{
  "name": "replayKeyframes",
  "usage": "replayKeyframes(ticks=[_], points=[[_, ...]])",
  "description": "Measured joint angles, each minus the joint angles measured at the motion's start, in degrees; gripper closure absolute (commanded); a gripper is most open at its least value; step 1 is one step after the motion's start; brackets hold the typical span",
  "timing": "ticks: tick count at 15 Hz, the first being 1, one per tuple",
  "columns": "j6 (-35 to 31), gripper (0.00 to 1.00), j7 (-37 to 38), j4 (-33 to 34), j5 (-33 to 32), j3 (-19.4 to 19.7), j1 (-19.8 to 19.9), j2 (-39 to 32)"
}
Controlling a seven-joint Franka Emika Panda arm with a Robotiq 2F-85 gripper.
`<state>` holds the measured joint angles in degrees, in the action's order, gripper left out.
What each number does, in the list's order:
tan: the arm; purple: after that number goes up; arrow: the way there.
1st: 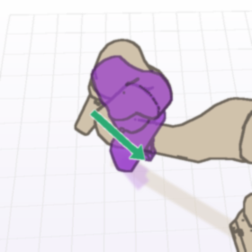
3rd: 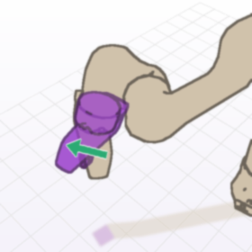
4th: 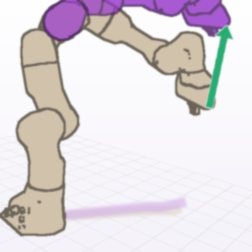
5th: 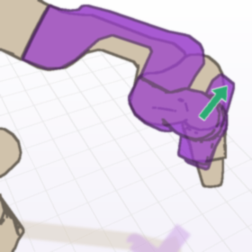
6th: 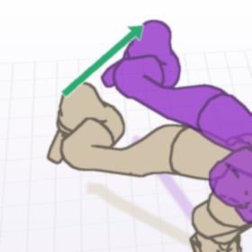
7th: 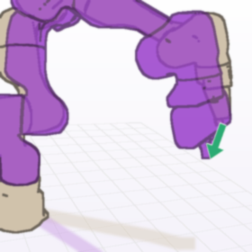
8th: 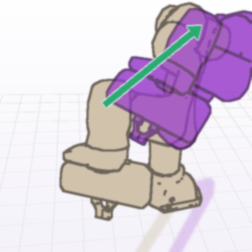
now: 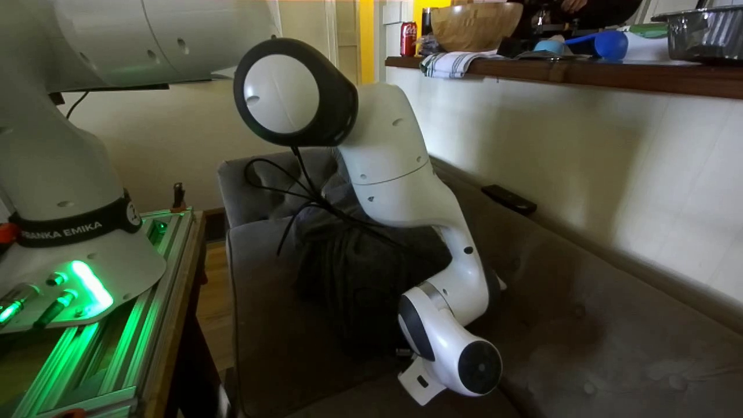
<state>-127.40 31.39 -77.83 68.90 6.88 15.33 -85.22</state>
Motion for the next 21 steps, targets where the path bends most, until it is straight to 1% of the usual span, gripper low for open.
replayKeyframes(ticks=[2, 3, 4, 9, 12, 14, 19, 21], points=[[0.0, 0.93, 0.1, 0.0, -0.1, 0.2, 0.0, 0.0], [0.0, 0.98, 0.1, 0.0, -0.2, 0.2, 0.1, 0.0], [0.0, 1.0, 0.1, 0.0, -0.2, 0.3, 0.1, 0.0], [1.0, 0.99, 0.1, 0.0, -0.2, 0.3, 0.8, 0.0], [2.1, 0.99, 0.1, 0.0, -0.2, 0.5, 2.3, 0.0], [2.7, 0.99, 0.1, 0.1, -0.1, 0.7, 4.3, 0.0], [6.8, 0.99, -0.6, 0.1, 0.4, 1.6, 11.6, 0.0], [8.2, 0.99, -1.5, 0.1, 0.6, 1.9, 13.7, 0.1]])
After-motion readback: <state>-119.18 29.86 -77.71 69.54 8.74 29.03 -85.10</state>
